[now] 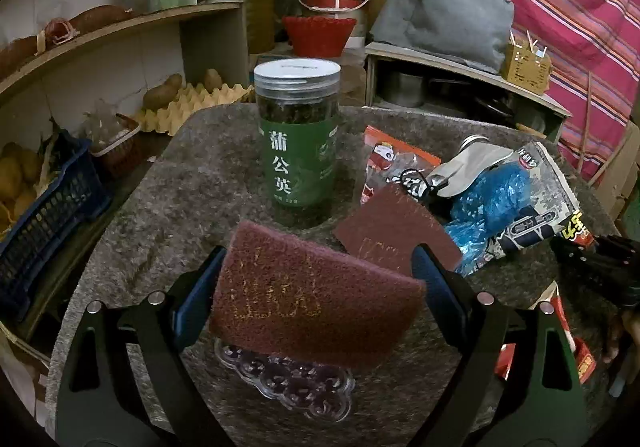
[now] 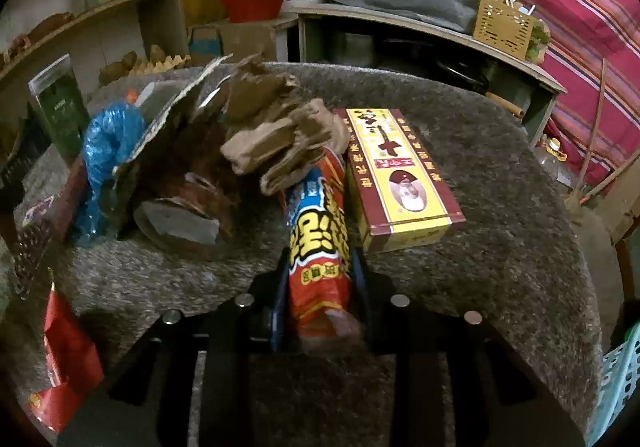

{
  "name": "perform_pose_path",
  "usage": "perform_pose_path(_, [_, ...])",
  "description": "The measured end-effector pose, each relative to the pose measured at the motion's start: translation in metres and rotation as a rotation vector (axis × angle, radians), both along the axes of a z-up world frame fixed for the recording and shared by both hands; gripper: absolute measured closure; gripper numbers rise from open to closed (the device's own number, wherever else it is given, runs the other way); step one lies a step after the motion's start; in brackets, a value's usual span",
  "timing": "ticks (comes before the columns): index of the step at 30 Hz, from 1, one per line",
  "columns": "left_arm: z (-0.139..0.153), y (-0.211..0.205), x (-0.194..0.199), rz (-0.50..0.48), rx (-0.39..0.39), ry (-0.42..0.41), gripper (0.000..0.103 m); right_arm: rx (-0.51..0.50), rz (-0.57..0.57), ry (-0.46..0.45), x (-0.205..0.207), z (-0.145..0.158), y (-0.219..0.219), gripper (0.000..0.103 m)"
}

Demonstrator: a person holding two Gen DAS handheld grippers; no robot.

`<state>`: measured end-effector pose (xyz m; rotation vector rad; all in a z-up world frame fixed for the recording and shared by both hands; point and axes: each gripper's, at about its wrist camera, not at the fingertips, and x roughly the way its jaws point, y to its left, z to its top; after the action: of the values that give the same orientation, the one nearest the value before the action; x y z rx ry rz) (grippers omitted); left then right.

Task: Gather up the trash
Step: 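Grasp the red-and-yellow snack tube with the right tool while the left tool holds the pad, then carry the pad and snack tube to the blue basket and open both tools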

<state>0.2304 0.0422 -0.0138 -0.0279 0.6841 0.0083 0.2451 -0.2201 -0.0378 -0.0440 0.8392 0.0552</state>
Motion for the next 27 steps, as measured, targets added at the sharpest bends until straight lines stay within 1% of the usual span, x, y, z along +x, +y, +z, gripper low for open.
perform_pose_path(4, [0.003,-0.001,0.0,-0.002,-0.019,-0.003,0.014,0.015,-0.001,-0.008,-0.006,0.002,-0.004,0.074])
perform_pose_path(16, [0.007,-0.01,-0.006,-0.019,-0.023,-0.017,0.014,-0.004,0.026,-0.018,-0.029,0.006,-0.015,0.074])
perform_pose_path(24, [0.006,-0.021,-0.011,-0.03,-0.005,-0.013,0.014,0.001,0.019,-0.035,-0.048,0.012,-0.033,0.074])
perform_pose_path(27, [0.005,-0.029,-0.013,-0.042,0.008,-0.011,0.014,0.021,0.012,-0.043,-0.056,0.016,-0.044,0.074])
